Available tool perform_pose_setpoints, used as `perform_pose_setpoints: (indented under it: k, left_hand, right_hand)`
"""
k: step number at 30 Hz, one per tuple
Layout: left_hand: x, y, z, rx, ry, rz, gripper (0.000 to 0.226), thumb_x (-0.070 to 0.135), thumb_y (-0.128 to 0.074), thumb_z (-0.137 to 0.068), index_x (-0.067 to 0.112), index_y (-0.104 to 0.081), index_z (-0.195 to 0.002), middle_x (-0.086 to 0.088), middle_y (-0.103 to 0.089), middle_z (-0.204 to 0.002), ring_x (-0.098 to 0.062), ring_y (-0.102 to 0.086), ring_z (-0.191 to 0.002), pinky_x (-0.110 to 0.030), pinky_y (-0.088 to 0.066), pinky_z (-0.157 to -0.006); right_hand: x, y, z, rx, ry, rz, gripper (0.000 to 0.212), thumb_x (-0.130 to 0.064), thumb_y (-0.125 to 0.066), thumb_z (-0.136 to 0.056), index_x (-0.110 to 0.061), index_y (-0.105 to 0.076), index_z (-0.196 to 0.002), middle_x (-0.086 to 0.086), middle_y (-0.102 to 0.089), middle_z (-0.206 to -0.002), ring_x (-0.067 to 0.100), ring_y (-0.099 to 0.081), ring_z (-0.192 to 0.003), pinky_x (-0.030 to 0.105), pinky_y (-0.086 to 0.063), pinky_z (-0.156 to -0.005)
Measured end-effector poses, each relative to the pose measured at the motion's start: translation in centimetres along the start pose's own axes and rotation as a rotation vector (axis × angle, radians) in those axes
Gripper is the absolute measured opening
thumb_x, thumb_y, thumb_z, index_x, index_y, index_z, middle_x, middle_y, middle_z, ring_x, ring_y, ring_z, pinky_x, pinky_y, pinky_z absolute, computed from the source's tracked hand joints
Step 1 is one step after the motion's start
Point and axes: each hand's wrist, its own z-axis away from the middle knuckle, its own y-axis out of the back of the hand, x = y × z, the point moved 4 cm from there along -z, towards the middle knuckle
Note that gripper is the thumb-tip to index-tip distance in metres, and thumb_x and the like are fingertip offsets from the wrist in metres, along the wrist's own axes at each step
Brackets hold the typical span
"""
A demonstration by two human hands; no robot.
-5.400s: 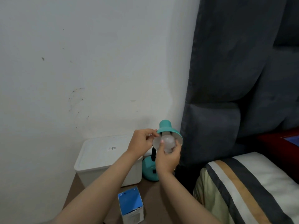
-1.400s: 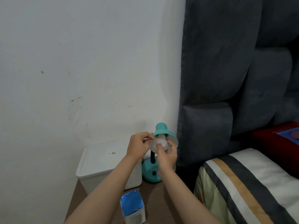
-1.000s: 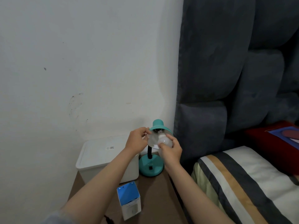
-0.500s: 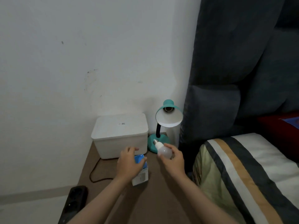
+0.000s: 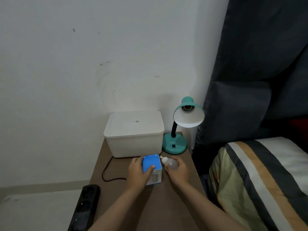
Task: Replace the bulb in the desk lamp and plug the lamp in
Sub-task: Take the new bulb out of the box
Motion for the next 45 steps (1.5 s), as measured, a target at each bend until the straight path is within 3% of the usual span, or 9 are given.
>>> perform_pose_setpoints:
  k: [8, 11, 15, 20, 27, 31, 39, 42, 45]
  left_hand:
    - [0.0, -0.4, 0.6, 0.031, 0.025, 0.069, 0.062, 0.034, -0.068, -0.083, 0.007, -0.044, -0.133, -0.007, -0.054, -0.128, -0.018, -0.049, -0.117, -0.021, -0.038, -0.091]
    - [0.0, -0.5, 0.9, 0.049, 0.044, 0.092, 0.061, 0.033, -0.068, -0.083, 0.007, -0.044, -0.132, -0.007, -0.054, -0.126, -0.019, -0.050, -0.117, -0.023, -0.040, -0.091]
    - [0.0, -0.7, 1.1, 0.084, 0.062, 0.104, 0.055, 0.031, -0.070, -0.081, 0.008, -0.049, -0.127, -0.006, -0.057, -0.121, -0.019, -0.052, -0.112, -0.027, -0.045, -0.089]
    - [-0.4, -0.8, 1.3, 0.096, 0.102, 0.133, 0.050, 0.034, -0.071, -0.079, 0.012, -0.051, -0.119, -0.003, -0.057, -0.116, -0.014, -0.054, -0.104, -0.034, -0.054, -0.082]
    - [-0.2, -0.6, 1.5, 0.053, 0.130, 0.208, 0.037, 0.025, -0.073, -0.079, 0.013, -0.051, -0.106, 0.004, -0.054, -0.107, -0.007, -0.052, -0.092, -0.011, -0.042, -0.053]
    - [-0.7, -0.4, 1.3, 0.000, 0.067, 0.197, 0.033, 0.018, -0.068, -0.083, 0.011, -0.050, -0.110, -0.001, -0.058, -0.112, -0.011, -0.054, -0.099, -0.011, -0.042, -0.063]
    - [-1.1, -0.2, 1.2, -0.029, 0.033, 0.285, 0.030, 0.008, -0.066, -0.084, 0.017, -0.050, -0.108, 0.006, -0.057, -0.107, -0.007, -0.054, -0.101, -0.006, -0.041, -0.069]
    - [-1.2, -0.2, 1.2, -0.013, 0.019, 0.330, 0.031, 0.004, -0.066, -0.083, 0.020, -0.048, -0.104, 0.010, -0.056, -0.102, -0.005, -0.054, -0.098, -0.003, -0.044, -0.071]
    - [-1.2, -0.2, 1.3, -0.003, 0.018, 0.364, 0.033, 0.004, -0.066, -0.082, 0.022, -0.049, -0.104, 0.014, -0.056, -0.102, -0.001, -0.054, -0.098, 0.000, -0.043, -0.074]
  right_hand:
    - [1.0, -1.1, -1.4, -0.017, 0.020, 0.051, 0.034, -0.028, -0.067, -0.084, -0.025, -0.060, -0.118, 0.004, -0.067, -0.112, 0.024, -0.062, -0.100, 0.036, -0.051, -0.084]
    - [1.0, -0.9, -1.4, 0.009, 0.040, 0.128, 0.044, -0.032, -0.066, -0.085, -0.024, -0.056, -0.127, 0.008, -0.058, -0.122, 0.027, -0.056, -0.112, 0.039, -0.048, -0.093]
    - [-1.1, 0.8, 0.8, 0.122, 0.308, 0.080, 0.034, -0.021, -0.065, -0.087, -0.018, -0.060, -0.121, 0.000, -0.055, -0.118, 0.015, -0.052, -0.110, 0.030, -0.045, -0.091]
    - [-3.4, 1.4, 3.5, -0.087, 0.402, -0.097, 0.021, -0.010, -0.059, -0.091, -0.026, -0.064, -0.103, -0.013, -0.061, -0.100, -0.002, -0.058, -0.092, 0.017, -0.052, -0.074]
    - [-2.7, -0.5, 3.1, -0.248, 0.251, -0.108, 0.026, -0.008, -0.061, -0.088, -0.027, -0.064, -0.106, -0.003, -0.065, -0.107, 0.009, -0.065, -0.094, 0.028, -0.058, -0.081]
    - [-2.8, -0.6, 2.8, -0.227, 0.258, -0.033, 0.029, -0.005, -0.062, -0.088, -0.014, -0.063, -0.115, 0.001, -0.062, -0.109, 0.008, -0.063, -0.089, 0.021, -0.055, -0.080]
    - [-3.1, -0.9, 2.8, -0.204, 0.240, -0.031, 0.033, 0.001, -0.060, -0.085, -0.013, -0.063, -0.115, -0.002, -0.065, -0.104, 0.009, -0.065, -0.092, 0.025, -0.056, -0.081]
    - [-3.4, -0.9, 2.9, -0.218, 0.238, -0.038, 0.034, 0.004, -0.059, -0.085, -0.013, -0.063, -0.114, -0.010, -0.064, -0.095, 0.004, -0.064, -0.088, 0.015, -0.053, -0.072]
    - [-3.5, -0.8, 2.9, -0.217, 0.249, -0.034, 0.033, 0.003, -0.060, -0.086, -0.011, -0.064, -0.115, -0.002, -0.064, -0.105, 0.000, -0.062, -0.089, 0.008, -0.050, -0.069]
